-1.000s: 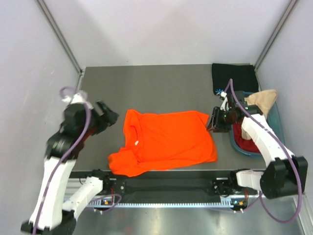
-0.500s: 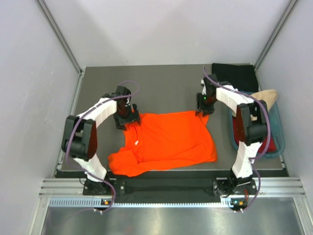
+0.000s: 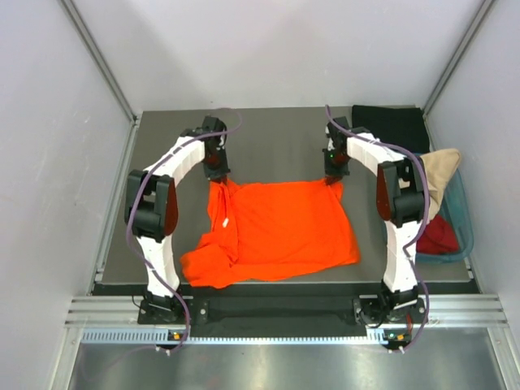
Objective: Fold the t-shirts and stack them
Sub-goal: Flatten the tshirt out
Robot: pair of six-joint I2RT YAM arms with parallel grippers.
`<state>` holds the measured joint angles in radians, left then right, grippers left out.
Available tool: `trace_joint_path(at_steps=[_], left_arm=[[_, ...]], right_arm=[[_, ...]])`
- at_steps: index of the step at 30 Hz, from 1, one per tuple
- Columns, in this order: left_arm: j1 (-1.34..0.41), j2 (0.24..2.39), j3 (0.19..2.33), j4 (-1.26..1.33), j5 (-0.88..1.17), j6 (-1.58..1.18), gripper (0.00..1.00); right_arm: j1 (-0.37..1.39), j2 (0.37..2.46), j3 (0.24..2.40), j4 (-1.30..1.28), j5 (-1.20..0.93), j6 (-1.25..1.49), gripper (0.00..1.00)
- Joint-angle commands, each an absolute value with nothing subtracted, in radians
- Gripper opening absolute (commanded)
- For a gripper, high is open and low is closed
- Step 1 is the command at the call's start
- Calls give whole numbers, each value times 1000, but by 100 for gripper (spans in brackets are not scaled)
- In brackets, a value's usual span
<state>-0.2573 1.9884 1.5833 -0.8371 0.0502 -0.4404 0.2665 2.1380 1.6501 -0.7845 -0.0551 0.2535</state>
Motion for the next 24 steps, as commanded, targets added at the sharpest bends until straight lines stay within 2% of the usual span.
trace_joint_path(at_steps=[1,8,9,10,11,12,13,15,17,24], left_arm=[[-235,1993,1748,-864,-84,-387,0],[-173,2011,2103,-812,-244,-350,0],[-169,2028,2182,-804,-258,-339,15],[-166,2032,2206,-799,-270,-330,39],[-154,2037,2218,-801,-291,-334,67],[-146,2033,2217,-810,-288,-345,84],[-141,2025,2203,-811,-278,-351,90],[-138,1988,2128,-818,-279,-344,92],[-138,1951,2060,-818,-282,-342,91],[-126,1667,1570,-749,-148,-408,77]], right_arm=[[270,2212,1770,-747,-11,262,0],[250,2201,1976,-628,3,415,0],[247,2207,2038,-614,-24,431,0],[247,2229,2078,-620,-29,446,18],[244,2243,2123,-636,-34,468,32],[244,2259,2216,-658,-44,465,39],[241,2284,2259,-720,-60,457,41],[239,2278,2292,-762,-58,454,44],[238,2211,2222,-759,-63,445,45],[239,1896,1635,-687,-94,384,46]])
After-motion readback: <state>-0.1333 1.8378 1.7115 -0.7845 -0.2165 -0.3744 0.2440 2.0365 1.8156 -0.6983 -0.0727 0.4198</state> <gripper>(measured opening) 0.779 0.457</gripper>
